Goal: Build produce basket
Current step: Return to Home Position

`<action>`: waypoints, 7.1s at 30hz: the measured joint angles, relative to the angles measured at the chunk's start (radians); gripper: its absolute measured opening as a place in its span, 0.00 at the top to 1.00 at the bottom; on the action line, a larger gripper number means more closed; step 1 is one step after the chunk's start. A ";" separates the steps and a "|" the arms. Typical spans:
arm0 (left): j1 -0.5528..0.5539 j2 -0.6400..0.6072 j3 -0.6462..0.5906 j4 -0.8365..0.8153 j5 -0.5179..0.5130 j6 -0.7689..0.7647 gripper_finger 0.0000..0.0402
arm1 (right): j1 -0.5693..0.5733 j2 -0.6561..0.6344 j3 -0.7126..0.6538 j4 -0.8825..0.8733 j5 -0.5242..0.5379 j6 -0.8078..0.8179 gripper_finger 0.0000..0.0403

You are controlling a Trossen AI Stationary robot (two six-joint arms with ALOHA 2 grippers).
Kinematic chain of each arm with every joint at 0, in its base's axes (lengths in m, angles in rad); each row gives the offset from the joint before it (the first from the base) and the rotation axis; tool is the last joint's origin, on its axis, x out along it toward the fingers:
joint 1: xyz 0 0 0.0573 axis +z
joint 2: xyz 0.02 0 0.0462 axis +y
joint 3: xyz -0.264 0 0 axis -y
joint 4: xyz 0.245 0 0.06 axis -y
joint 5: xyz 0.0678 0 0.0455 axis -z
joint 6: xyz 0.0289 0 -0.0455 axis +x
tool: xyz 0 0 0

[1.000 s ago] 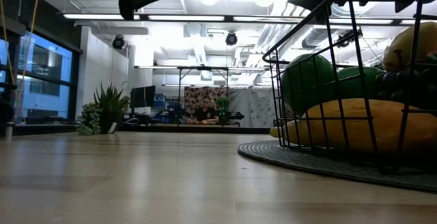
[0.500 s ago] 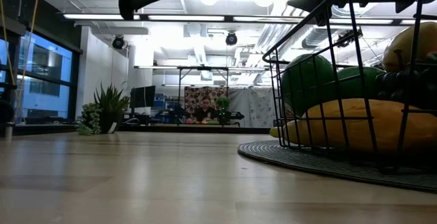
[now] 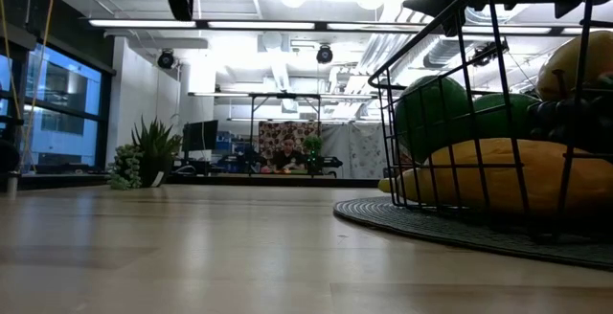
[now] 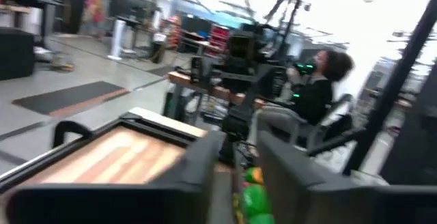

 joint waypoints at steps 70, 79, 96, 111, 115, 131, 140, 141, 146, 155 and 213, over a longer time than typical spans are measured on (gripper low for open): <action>0.102 -0.767 -0.483 -0.432 0.038 -0.030 1.00 | -0.037 -0.108 0.000 -0.167 0.028 0.182 0.35; 0.102 -0.766 -0.483 -0.432 0.038 -0.030 0.99 | -0.068 -0.404 -0.071 -0.372 0.013 0.122 0.95; 0.102 -0.766 -0.483 -0.432 0.039 -0.030 0.99 | 0.140 -0.661 -0.336 -0.234 0.083 0.158 1.00; 0.102 -0.765 -0.483 -0.427 0.037 -0.030 0.99 | 0.151 -0.749 -0.336 -0.319 0.096 0.104 1.00; 0.102 -0.765 -0.483 -0.427 0.037 -0.030 0.99 | 0.159 -0.749 -0.445 -0.107 0.100 0.115 1.00; 0.102 -0.765 -0.483 -0.428 0.038 -0.030 0.99 | 0.179 -0.742 -0.468 -0.315 0.195 -0.069 1.00; 0.102 -0.765 -0.483 -0.427 0.037 -0.030 0.99 | 0.179 -0.742 -0.468 -0.316 0.196 -0.064 1.00; 0.102 -0.765 -0.483 -0.427 0.037 -0.030 0.99 | 0.179 -0.742 -0.468 -0.316 0.196 -0.046 1.00; 0.102 -0.765 -0.483 -0.427 0.036 -0.030 0.99 | 0.179 -0.742 -0.468 -0.317 0.198 0.062 1.00; 0.102 -0.765 -0.483 -0.427 0.036 -0.030 0.99 | 0.179 -0.741 -0.468 -0.317 0.200 0.165 1.00; 0.103 -0.765 -0.483 -0.428 0.036 -0.030 0.99 | 0.179 -0.741 -0.468 -0.317 0.200 0.165 1.00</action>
